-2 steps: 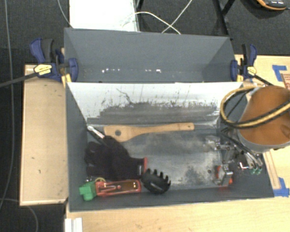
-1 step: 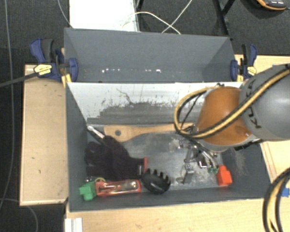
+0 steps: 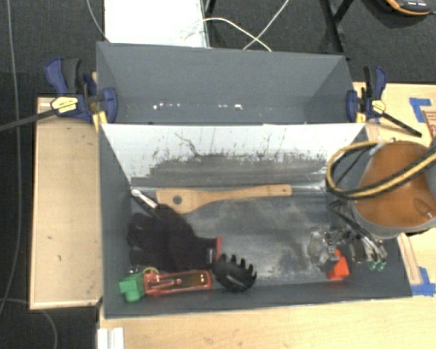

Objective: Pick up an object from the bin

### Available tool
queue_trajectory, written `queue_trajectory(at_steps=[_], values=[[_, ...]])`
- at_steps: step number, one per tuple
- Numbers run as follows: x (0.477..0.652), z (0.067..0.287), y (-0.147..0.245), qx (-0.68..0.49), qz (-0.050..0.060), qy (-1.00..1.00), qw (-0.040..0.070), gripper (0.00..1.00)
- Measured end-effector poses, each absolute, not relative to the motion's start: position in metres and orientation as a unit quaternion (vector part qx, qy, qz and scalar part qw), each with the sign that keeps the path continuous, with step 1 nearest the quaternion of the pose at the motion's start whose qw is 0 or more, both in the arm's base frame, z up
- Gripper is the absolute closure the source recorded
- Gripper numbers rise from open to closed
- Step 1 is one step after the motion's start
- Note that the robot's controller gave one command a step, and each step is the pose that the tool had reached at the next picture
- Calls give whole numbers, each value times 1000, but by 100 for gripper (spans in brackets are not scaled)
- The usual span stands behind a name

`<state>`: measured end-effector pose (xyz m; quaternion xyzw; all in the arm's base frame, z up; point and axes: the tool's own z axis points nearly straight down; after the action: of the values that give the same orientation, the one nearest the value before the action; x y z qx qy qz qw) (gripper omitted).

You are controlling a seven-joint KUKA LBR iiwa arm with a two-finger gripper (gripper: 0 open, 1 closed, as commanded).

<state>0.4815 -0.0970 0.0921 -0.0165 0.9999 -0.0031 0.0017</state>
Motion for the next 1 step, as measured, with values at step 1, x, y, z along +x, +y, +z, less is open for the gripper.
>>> queue_trajectory(at_steps=[1], values=[[482,92,-95,-18,-2,1000,2,100]])
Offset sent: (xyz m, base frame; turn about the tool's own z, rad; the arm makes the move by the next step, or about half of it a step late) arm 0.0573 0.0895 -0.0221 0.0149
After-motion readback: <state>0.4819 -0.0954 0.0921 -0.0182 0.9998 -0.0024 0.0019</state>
